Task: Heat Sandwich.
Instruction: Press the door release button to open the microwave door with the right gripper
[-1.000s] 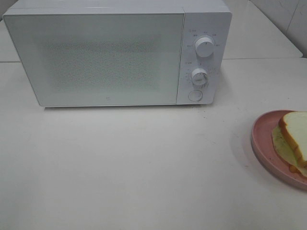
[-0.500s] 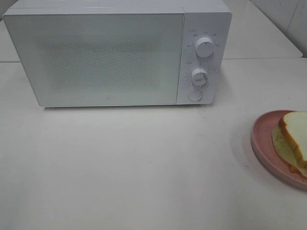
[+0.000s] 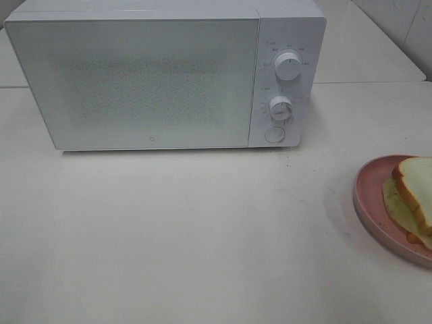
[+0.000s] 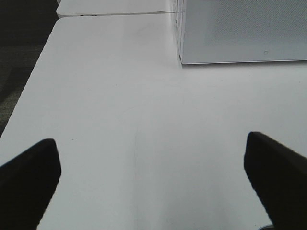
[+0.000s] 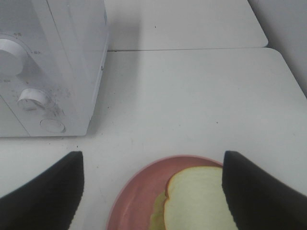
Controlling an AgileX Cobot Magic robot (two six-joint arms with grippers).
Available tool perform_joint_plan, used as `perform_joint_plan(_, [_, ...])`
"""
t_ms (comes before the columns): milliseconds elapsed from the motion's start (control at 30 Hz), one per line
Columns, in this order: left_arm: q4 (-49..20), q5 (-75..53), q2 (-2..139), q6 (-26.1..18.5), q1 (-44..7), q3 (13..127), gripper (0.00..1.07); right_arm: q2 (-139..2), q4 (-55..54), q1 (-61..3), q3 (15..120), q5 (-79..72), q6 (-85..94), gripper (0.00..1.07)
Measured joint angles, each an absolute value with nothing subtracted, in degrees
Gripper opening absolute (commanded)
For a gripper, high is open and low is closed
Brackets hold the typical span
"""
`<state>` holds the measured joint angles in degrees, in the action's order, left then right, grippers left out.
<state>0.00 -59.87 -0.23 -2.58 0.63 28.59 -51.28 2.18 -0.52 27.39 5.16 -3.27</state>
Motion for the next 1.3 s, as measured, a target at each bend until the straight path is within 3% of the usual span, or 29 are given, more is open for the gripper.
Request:
perform_joint_plan(600, [0.0,-59.87,-0.23,-2.58,0.63,28.59,1.03,-66.86,1.15,-2.23,25.44,-25.5,-1.66,0.76])
perform_joint_plan(733, [0.0,-59.87,-0.23,-2.58,0.63,28.59,1.03,-69.56,-2.18,-5.16,23.32,-31.91,2.18,0.76])
perform_joint_plan(1167, [0.0,-59.87,-0.23,-2.58,0.63,28.59,1.03,-82.96,-33.58,-24.58,19.02,-56.38,15.53,0.76])
perform_joint_plan(1300, [0.0,-59.87,-0.23,-2.58,0.63,28.59,1.03,-85.49,-36.78,-27.85,19.02,-59.42,16.04,0.76])
